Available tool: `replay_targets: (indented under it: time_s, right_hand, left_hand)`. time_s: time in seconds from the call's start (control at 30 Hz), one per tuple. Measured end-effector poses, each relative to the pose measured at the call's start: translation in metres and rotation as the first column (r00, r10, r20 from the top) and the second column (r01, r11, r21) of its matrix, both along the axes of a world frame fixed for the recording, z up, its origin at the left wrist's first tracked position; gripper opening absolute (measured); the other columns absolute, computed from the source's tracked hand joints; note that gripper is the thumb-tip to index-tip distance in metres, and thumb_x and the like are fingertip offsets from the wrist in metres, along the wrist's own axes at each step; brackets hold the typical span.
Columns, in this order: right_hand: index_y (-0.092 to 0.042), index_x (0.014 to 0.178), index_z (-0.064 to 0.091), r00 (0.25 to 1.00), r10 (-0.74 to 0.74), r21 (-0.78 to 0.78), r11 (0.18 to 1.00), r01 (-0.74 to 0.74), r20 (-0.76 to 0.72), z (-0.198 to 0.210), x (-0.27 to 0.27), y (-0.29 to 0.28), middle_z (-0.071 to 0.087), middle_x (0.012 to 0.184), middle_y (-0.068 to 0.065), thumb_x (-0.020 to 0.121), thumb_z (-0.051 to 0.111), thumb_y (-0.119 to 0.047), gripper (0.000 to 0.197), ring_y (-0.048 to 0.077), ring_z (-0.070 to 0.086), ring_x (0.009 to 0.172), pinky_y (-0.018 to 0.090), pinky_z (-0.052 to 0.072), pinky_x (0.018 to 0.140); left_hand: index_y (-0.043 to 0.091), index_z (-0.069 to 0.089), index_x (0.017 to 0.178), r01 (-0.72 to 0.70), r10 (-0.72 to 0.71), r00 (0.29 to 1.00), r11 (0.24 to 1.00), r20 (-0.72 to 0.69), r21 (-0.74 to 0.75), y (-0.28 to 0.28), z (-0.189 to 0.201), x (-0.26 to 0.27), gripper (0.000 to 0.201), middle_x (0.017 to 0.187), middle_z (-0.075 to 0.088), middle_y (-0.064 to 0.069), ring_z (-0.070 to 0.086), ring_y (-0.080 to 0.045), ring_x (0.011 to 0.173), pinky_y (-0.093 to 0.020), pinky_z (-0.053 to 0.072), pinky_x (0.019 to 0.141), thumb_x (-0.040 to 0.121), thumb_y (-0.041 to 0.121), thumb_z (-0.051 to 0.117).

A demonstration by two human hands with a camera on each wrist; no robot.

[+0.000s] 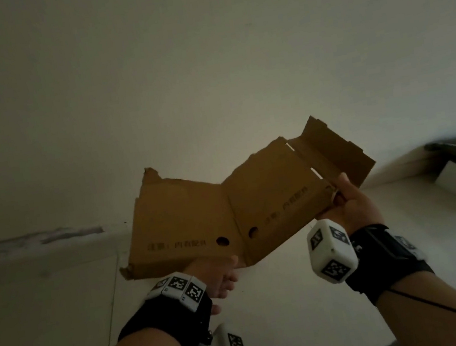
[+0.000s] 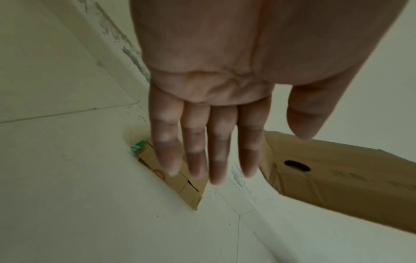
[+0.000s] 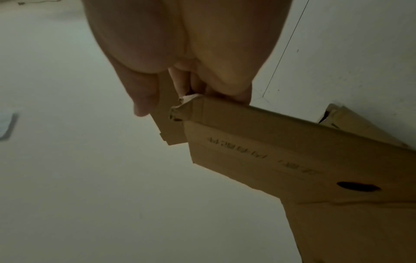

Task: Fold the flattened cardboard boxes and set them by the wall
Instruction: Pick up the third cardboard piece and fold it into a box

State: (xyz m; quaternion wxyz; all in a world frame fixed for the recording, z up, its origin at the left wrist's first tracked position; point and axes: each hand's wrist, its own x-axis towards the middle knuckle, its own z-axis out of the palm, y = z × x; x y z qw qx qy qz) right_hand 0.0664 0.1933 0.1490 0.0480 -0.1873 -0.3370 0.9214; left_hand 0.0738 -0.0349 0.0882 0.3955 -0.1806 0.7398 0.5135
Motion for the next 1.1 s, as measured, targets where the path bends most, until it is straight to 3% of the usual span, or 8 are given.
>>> replay_targets:
  time_s: [0.1, 0.23, 0.4, 0.57, 0.67, 0.77, 0.9, 1.1]
  right_hand:
    - [-0.01, 0.102, 0.059, 1.0, -0.005, 0.007, 1.0, 0.005, -0.027, -0.001, -0.006, 0.003, 0.077, 0.074, 0.007, 0.095, 0.046, -0.034, 0.028, 0.024, 0.074, 0.062, 0.041, 0.057, 0.044]
    - [-0.008, 0.111, 0.055, 0.998, -0.06, 0.043, 0.997, 0.059, 0.024, -0.006, -0.014, 0.003, 0.064, 0.11, 0.008, 0.096, 0.047, -0.023, 0.023, 0.024, 0.065, 0.088, 0.036, 0.057, 0.045]
    - [-0.013, 0.094, 0.055, 0.991, -0.082, 0.054, 0.996, 0.076, 0.106, -0.018, -0.024, 0.009, 0.07, 0.082, 0.001, 0.094, 0.05, -0.025, 0.013, 0.017, 0.063, 0.083, 0.029, 0.059, 0.052]
    - [-0.013, 0.072, 0.056, 0.986, -0.098, 0.003, 0.995, 0.098, 0.134, -0.019, -0.024, 0.001, 0.063, 0.056, -0.001, 0.093, 0.054, -0.022, 0.023, 0.011, 0.063, 0.043, 0.022, 0.053, 0.045]
    - [-0.013, 0.077, 0.059, 0.987, -0.094, -0.002, 0.995, 0.096, 0.132, -0.018, -0.021, -0.008, 0.064, 0.053, -0.001, 0.091, 0.056, -0.021, 0.017, 0.012, 0.064, 0.043, 0.025, 0.055, 0.049]
    - [-0.01, 0.086, 0.062, 0.991, -0.076, 0.001, 0.997, 0.077, 0.112, -0.017, -0.021, -0.013, 0.063, 0.049, -0.001, 0.092, 0.054, -0.019, 0.013, 0.011, 0.063, 0.042, 0.03, 0.055, 0.055]
    - [-0.007, 0.097, 0.063, 0.997, -0.058, 0.038, 0.998, 0.055, 0.058, -0.014, -0.021, -0.017, 0.067, 0.065, 0.005, 0.094, 0.049, -0.015, 0.016, 0.018, 0.063, 0.065, 0.038, 0.055, 0.079]
    - [-0.011, 0.094, 0.064, 1.0, -0.017, 0.108, 0.994, 0.015, 0.019, -0.017, -0.021, -0.019, 0.067, 0.072, 0.005, 0.095, 0.043, -0.009, 0.021, 0.017, 0.066, 0.063, 0.035, 0.055, 0.07]
  left_hand:
    - [0.015, 0.036, 0.142, -0.055, 0.053, 0.998, 0.996, 0.031, 0.067, 0.003, 0.001, -0.002, 0.069, 0.151, 0.037, -0.006, 0.038, -0.024, 0.137, -0.041, 0.039, 0.094, 0.086, 0.055, 0.045]
    - [0.026, 0.026, 0.145, -0.28, 0.298, 0.953, 0.934, -0.051, 0.22, 0.004, -0.008, -0.006, 0.08, 0.149, 0.038, -0.009, 0.048, -0.031, 0.128, -0.042, 0.047, 0.075, 0.078, 0.056, 0.056]
    - [0.026, 0.027, 0.146, -0.484, 0.546, 0.837, 0.761, -0.023, 0.432, 0.005, -0.004, -0.012, 0.077, 0.15, 0.039, -0.006, 0.046, -0.034, 0.128, -0.053, 0.04, 0.099, 0.08, 0.047, 0.06]
    - [0.019, 0.044, 0.133, -0.49, 0.633, 0.77, 0.667, -0.079, 0.562, 0.019, -0.002, -0.014, 0.084, 0.141, 0.049, -0.01, 0.048, -0.034, 0.126, -0.052, 0.051, 0.083, 0.058, 0.043, 0.074]
    - [0.033, 0.048, 0.129, -0.368, 0.566, 0.812, 0.683, -0.14, 0.631, 0.02, -0.004, -0.015, 0.085, 0.136, 0.054, -0.008, 0.058, -0.034, 0.113, -0.049, 0.054, 0.076, 0.052, 0.03, 0.083]
    - [0.046, 0.037, 0.136, -0.249, 0.5, 0.843, 0.691, -0.2, 0.679, 0.017, -0.006, -0.018, 0.091, 0.124, 0.057, -0.006, 0.059, -0.033, 0.1, -0.043, 0.051, 0.075, 0.058, 0.005, 0.059]
    - [0.042, 0.038, 0.136, -0.233, 0.496, 0.842, 0.688, -0.212, 0.688, 0.021, 0.0, -0.019, 0.076, 0.103, 0.057, -0.002, 0.055, -0.027, 0.085, -0.033, 0.043, 0.065, 0.07, 0.01, 0.053]
    - [0.053, 0.054, 0.109, -0.297, 0.522, 0.776, 0.797, -0.353, 0.526, 0.015, -0.01, -0.024, 0.045, 0.144, 0.045, -0.008, 0.05, -0.035, 0.123, -0.054, 0.045, 0.099, 0.076, 0.027, 0.069]
